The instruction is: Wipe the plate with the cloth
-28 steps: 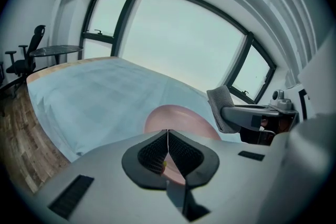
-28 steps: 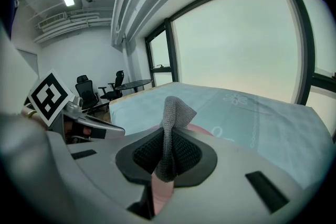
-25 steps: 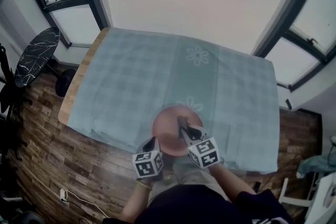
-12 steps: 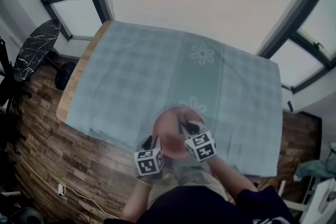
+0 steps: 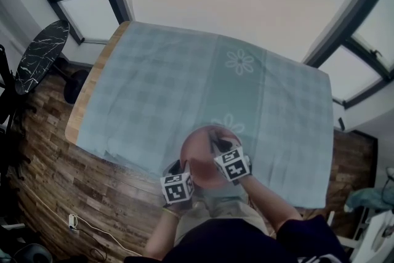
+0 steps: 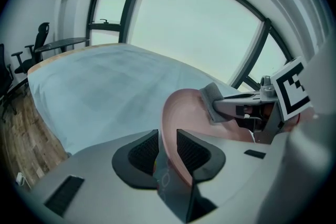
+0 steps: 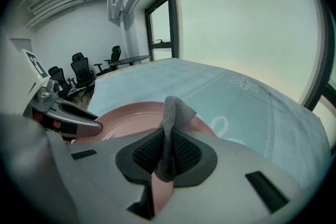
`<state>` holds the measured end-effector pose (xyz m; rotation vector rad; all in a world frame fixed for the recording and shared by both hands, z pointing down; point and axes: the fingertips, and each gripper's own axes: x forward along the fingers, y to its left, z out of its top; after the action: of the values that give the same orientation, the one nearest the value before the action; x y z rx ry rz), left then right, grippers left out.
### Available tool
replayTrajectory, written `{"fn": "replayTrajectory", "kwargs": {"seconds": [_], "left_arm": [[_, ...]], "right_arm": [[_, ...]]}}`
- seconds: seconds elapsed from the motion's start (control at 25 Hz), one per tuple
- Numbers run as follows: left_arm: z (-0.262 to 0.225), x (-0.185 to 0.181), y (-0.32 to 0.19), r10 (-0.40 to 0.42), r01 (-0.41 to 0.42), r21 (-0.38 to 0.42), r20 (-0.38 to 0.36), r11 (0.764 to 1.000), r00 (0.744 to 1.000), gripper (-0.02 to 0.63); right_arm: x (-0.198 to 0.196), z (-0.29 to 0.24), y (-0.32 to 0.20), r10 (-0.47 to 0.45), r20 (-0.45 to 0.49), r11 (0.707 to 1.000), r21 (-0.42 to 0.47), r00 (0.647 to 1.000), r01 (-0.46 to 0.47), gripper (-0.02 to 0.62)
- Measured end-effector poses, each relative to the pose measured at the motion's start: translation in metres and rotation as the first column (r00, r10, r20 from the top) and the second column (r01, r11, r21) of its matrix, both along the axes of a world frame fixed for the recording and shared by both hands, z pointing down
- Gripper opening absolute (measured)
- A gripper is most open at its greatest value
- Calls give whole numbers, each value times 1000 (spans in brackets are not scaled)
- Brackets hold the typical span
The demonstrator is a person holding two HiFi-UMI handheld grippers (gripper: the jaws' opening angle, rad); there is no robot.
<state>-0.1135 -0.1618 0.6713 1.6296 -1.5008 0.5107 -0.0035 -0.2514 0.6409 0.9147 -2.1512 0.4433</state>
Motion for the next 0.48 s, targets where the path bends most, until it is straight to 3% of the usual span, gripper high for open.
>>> {"fn": "replayTrajectory", "kwargs": {"seconds": [0.2,0.48], "left_arm": [[8,-3,2,-9,9,-14,5,1000,1000,72],[9,-2,-1,-15,15,-12,-15,1000,1000,55]], "right_arm": [[0,11,-7,22,-29,1000,-21,999,-23,34],[3,24,-16,55,-59,997,-52,997,-58,34]]}}
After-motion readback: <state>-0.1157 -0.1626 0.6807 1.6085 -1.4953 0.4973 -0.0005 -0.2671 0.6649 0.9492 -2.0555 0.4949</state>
